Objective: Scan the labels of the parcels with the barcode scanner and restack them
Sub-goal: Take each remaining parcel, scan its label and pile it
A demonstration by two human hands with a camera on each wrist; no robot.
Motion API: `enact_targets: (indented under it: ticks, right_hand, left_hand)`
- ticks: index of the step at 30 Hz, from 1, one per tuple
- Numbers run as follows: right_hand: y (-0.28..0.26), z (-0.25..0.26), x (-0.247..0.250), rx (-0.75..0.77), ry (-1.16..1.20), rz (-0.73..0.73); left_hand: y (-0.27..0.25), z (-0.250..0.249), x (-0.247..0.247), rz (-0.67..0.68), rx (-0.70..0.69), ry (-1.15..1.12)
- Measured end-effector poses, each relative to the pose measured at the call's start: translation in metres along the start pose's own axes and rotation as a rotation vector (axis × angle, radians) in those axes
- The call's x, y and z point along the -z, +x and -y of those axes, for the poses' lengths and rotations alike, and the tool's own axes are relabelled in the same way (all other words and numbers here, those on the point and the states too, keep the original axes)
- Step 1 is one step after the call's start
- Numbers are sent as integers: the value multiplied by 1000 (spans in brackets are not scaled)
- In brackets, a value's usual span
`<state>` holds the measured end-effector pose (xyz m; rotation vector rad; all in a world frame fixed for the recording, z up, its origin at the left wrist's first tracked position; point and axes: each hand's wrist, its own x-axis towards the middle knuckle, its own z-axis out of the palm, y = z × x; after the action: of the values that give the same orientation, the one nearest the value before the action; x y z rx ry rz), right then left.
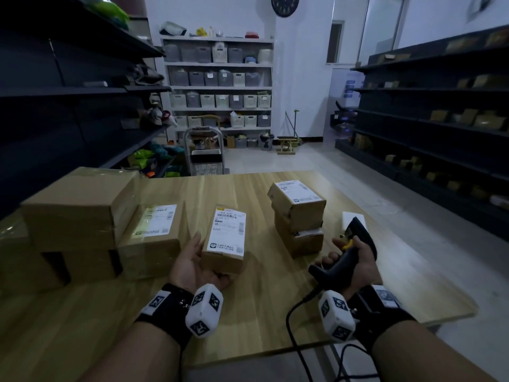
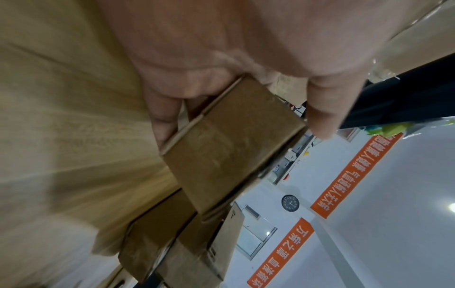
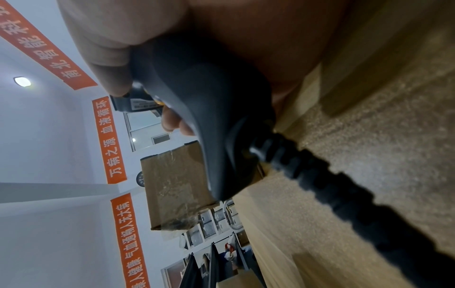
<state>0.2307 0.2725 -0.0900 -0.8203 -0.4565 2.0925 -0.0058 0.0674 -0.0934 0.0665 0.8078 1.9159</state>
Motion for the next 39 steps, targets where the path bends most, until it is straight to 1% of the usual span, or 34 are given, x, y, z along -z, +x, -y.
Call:
enact_targets:
  ticks: [5, 8, 11, 13, 15, 16, 19, 22, 26, 30, 35, 39]
  right_hand:
    - [-7, -3, -4, -1, -36, -22]
    - [-15, -5, -10, 3, -135, -48]
    - [-25, 1, -21, 22, -314, -44]
    - [-38, 9, -37, 31, -415, 3]
    - [-53, 16, -57, 37, -535, 55]
    - [-60, 19, -67, 53, -634, 58]
    - [-80, 26, -95, 138, -952, 49]
    - [-103, 26, -122, 162, -1152, 100]
    - [-132, 18, -150, 196, -1361, 155]
    - [-150, 10, -160, 205, -1466, 213]
    - [-158, 13, -165, 196, -1475, 197]
    - [-156, 18, -167, 220, -1498, 200]
  left_hand:
    - [5, 6, 8, -15, -78, 87]
    - [5, 6, 8, -26, -82, 91]
    - [0, 6, 2, 16, -92, 77]
    - [0, 6, 1, 33, -99, 75]
    - [3, 6, 1, 22, -113, 77]
    - [6, 6, 4, 9, -125, 82]
    - [12, 5, 9, -6, -158, 143]
    - [15, 4, 12, -5, -182, 233]
    - [16, 5, 11, 9, -220, 277]
    - [19, 6, 15, 4, -224, 257]
    - [23, 6, 18, 10, -213, 245]
    - [22, 5, 17, -3, -213, 299]
